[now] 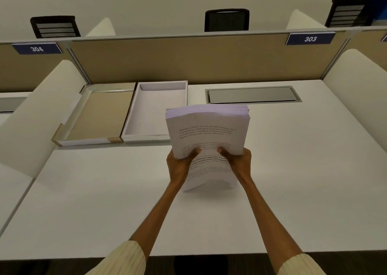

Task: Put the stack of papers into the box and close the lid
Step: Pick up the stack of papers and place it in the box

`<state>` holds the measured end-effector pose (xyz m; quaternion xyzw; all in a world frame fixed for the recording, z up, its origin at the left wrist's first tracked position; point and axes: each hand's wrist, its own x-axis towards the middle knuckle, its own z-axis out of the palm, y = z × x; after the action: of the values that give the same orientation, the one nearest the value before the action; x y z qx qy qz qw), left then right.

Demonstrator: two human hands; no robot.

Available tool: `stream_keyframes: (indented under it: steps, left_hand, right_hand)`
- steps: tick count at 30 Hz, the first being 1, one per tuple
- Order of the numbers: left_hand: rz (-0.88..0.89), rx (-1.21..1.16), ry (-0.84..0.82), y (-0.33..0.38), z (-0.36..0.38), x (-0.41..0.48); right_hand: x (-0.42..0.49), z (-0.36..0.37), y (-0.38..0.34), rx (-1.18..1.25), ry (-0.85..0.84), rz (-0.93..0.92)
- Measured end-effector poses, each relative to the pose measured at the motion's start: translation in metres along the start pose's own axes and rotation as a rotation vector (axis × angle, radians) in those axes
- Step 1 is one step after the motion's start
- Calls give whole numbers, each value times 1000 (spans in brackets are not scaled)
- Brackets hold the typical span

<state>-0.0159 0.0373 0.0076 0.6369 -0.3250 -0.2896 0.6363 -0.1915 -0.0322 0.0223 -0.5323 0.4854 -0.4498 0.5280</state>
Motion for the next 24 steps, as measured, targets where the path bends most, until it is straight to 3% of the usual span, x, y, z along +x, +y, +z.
stream_keyframes:
  steps: [7, 15, 20, 24]
  left_hand:
    - [-132, 175, 70, -3, -8, 11]
    - [-389, 398, -24, 13, -24, 38]
    - [-478, 277, -110, 30, -41, 53]
    - [-538, 128, -166, 41, -52, 56]
  right_hand:
    - [13, 9, 8, -194, 37, 97]
    - [19, 23, 5, -213, 17, 279]
    - [29, 19, -1, -83, -223, 312]
    - [37, 27, -8, -57, -264, 281]
